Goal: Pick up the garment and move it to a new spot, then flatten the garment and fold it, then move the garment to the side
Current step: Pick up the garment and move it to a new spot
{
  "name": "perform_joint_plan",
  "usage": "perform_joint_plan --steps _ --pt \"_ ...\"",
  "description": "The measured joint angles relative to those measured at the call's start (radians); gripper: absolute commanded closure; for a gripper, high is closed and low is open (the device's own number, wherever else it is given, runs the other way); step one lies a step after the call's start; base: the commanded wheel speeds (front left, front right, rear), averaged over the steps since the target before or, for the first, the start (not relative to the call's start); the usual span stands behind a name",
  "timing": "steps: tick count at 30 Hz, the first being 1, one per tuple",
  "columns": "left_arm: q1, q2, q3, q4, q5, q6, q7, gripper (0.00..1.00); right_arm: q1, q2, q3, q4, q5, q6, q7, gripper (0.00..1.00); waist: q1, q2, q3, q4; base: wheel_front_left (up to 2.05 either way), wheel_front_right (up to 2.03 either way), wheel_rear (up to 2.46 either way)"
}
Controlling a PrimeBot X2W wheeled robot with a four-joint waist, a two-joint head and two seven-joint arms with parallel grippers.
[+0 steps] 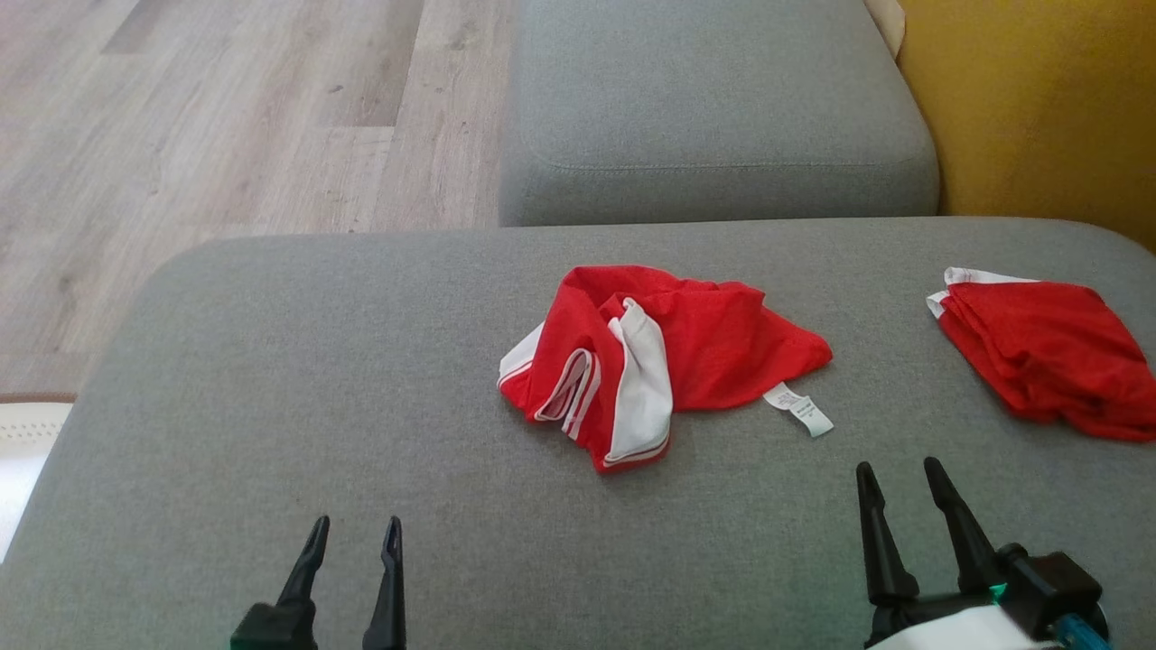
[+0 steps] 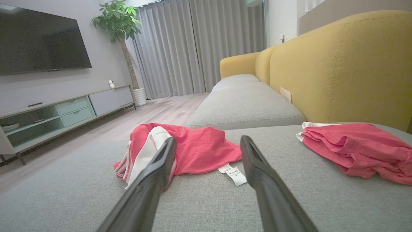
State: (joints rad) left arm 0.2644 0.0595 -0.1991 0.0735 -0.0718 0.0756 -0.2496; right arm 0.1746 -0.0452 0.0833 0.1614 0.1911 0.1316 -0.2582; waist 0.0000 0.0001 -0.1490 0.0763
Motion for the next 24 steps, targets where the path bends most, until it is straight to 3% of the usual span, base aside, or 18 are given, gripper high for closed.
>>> perform_joint_plan --steps 24 --pt "-0.003 0.0 0.001 0.006 0.002 -0.001 0.0 0.0 0.0 0.0 0.0 0.003 0.002 0.0 0.0 0.0 0.0 0.0 -0.001 0.009 0.0 0.0 0.0"
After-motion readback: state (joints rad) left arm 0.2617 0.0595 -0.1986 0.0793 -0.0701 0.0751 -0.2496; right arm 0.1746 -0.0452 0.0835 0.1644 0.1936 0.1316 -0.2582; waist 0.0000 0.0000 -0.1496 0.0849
